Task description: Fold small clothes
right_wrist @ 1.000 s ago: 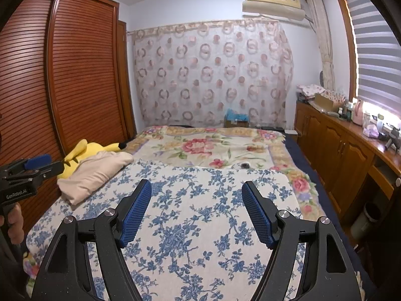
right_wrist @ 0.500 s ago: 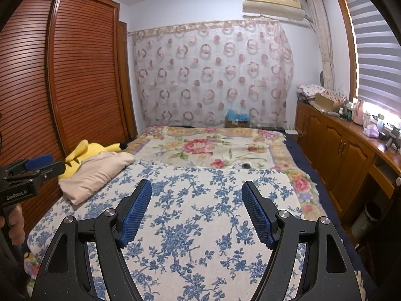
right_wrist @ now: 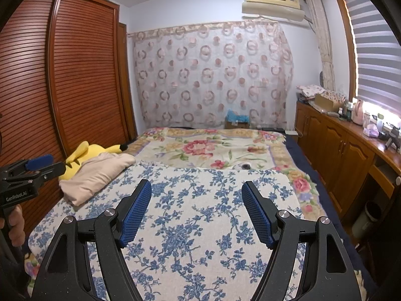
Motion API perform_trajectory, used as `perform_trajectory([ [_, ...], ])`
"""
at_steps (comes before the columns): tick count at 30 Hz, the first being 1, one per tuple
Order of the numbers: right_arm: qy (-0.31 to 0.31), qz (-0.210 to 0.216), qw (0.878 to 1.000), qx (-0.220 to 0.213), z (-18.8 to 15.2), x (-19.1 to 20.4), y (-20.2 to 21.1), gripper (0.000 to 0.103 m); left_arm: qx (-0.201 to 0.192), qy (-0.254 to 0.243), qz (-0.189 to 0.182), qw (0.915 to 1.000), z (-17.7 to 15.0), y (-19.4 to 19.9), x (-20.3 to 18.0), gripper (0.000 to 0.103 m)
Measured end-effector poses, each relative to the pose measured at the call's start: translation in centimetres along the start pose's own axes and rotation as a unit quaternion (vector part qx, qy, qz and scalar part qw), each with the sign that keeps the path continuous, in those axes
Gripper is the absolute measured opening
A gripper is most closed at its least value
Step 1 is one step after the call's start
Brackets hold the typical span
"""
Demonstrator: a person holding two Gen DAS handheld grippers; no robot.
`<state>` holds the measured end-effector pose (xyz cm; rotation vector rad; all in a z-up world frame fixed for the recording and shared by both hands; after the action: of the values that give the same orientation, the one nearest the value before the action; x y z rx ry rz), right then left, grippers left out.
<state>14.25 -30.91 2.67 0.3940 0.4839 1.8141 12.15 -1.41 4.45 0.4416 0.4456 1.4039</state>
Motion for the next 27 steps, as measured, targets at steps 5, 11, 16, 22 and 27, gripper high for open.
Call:
perform_trajectory([
  [5, -0.001, 0.001, 1.0, 0.0, -0.09, -0.06, 0.03, 0.076, -0.002, -0.002, 0.0, 1.0, 0.13, 0.31, -0.43, 0.065],
  [11, 0.001, 0.0, 1.0, 0.0, -0.12, -0.11, 0.0, 0.076, -0.002, -0.001, 0.0, 1.0, 0.07, 0.31, -0.42, 0.065],
  [16, 0.0, 0.001, 1.0, -0.001, -0.1, -0.12, -0.06, 0.076, -0.002, -0.001, 0.0, 1.0, 0.08, 0.34, -0.44, 0.065],
  [22, 0.0, 0.001, 1.0, -0.001, -0.14, -0.15, -0.08, 0.076, -0.002, -0.001, -0.001, 1.0, 0.1, 0.35, -0.5, 0.065],
  [27, -0.001, 0.001, 1.0, -0.001, -0.17, -0.15, -0.1, 0.076, -0.002, -0.001, -0.001, 1.0, 0.0, 0.3, -0.41, 0.065],
])
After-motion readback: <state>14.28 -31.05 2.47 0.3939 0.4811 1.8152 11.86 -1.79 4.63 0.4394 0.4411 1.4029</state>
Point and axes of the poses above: each gripper's, at about its wrist camera, not at the fingertips, and y roughly against the way its jaws point, x to its left, z to its top, the point moved 3 cm from there along -y, roughly the way its jaws point, and after that the axes turned 6 degrees about x, right-handed, at the moved point
